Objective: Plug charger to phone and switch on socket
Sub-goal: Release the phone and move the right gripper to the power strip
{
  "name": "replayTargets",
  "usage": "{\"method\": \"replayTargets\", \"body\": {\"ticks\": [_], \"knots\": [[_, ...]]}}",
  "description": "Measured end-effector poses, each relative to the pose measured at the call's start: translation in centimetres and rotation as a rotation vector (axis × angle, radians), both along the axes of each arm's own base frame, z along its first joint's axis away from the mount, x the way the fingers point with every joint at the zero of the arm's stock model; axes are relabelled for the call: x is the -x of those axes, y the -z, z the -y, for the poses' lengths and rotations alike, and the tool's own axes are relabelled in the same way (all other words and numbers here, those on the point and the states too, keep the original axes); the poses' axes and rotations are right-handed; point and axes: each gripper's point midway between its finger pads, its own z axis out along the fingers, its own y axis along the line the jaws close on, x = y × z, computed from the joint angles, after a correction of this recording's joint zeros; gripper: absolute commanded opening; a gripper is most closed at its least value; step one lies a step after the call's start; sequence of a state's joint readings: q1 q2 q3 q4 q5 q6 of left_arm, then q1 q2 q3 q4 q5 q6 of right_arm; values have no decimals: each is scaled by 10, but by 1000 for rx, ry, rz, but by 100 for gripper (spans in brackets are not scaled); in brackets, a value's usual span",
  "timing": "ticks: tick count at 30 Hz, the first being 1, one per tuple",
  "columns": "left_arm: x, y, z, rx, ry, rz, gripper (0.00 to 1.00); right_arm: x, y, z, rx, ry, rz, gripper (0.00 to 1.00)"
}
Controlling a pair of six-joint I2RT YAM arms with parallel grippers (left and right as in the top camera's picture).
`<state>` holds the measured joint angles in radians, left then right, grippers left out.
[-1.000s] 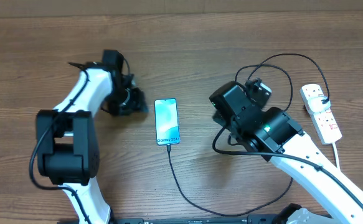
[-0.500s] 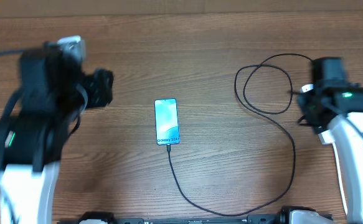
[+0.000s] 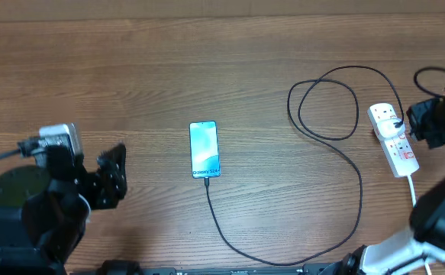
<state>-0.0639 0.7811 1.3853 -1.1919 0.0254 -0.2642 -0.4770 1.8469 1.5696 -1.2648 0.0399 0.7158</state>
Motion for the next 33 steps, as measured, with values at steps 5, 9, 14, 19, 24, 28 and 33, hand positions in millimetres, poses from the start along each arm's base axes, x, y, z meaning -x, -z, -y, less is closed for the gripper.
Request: {"method": "replayTargets", "body": {"ticks": [5,9,14,19,24,28,33], "knots": [[5,29,0,-6,0,-95,68,-19,15,8,-41,-43,-65,4],[4,34,0,-6,0,-110,68,-24,20,13,-35,-57,-75,4],[4,34,0,-4,-3,-110,68,-24,31,17,-30,-60,-108,4],[7,36,0,-2,-4,-125,68,-21,60,21,-55,-56,-170,4],[8,38,-1,-3,-4,-136,68,-21,74,23,-66,-56,-192,4],[8,38,-1,-3,-5,-136,69,-21,74,23,-67,-59,-191,4],[8,38,-1,-3,-5,-136,69,-24,77,23,-76,-76,-181,4]]}}
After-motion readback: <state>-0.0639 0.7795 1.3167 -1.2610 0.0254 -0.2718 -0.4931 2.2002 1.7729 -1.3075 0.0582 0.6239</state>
